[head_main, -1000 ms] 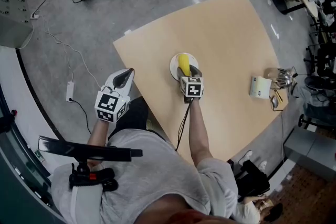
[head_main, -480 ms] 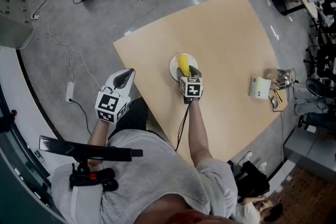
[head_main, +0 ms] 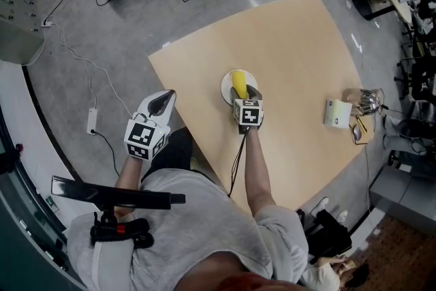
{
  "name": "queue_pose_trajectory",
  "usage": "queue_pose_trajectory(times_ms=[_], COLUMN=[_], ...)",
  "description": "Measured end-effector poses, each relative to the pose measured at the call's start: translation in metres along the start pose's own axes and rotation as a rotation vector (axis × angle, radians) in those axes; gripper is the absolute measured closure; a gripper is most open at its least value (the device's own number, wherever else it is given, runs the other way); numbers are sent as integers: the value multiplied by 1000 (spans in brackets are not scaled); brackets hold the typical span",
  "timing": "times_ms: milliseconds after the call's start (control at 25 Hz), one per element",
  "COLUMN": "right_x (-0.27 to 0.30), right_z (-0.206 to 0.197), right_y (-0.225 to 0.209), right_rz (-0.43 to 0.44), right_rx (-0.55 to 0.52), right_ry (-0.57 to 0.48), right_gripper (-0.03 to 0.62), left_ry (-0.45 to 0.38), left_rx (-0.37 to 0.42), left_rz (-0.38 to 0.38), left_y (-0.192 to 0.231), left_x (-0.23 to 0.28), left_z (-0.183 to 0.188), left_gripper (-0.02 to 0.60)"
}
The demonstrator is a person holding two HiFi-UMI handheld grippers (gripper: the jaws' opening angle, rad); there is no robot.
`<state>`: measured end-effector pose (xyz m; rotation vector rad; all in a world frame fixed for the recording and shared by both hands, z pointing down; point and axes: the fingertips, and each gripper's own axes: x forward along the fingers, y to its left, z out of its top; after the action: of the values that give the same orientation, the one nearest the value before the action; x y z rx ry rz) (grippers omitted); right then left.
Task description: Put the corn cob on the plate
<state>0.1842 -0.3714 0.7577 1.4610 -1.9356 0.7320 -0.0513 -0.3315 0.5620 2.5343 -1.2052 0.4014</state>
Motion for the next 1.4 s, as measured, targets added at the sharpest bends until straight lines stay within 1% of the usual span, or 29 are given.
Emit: queue_pose_trajectory(times_ms=[160,320,440,640,1160,1400], right_x=[-2,0,0,-6,-40,-56], right_z=[4,2,0,3,21,20], right_y=[-3,-11,-10,-7,5,5], right_rz=[-14,-25,-18,-14,-4,-19], right_rx=[1,9,21,24,4,10], right_ry=[-13,-14,-14,-21,-84,-109], right_gripper=[336,317,289,281,289,299], left_ry=[1,-2,-4,-8,-38,-53], left_rx=[-5,-7,-5,-2,9,15], left_rz=[0,3,4,5,1,9], left_y=[1,0,0,-2,-15,-18], left_x=[-2,-5,-8,-13,-30,-44], left_z=[-1,-1,-1,1,10,12], left_gripper=[561,561,561,561,561,561])
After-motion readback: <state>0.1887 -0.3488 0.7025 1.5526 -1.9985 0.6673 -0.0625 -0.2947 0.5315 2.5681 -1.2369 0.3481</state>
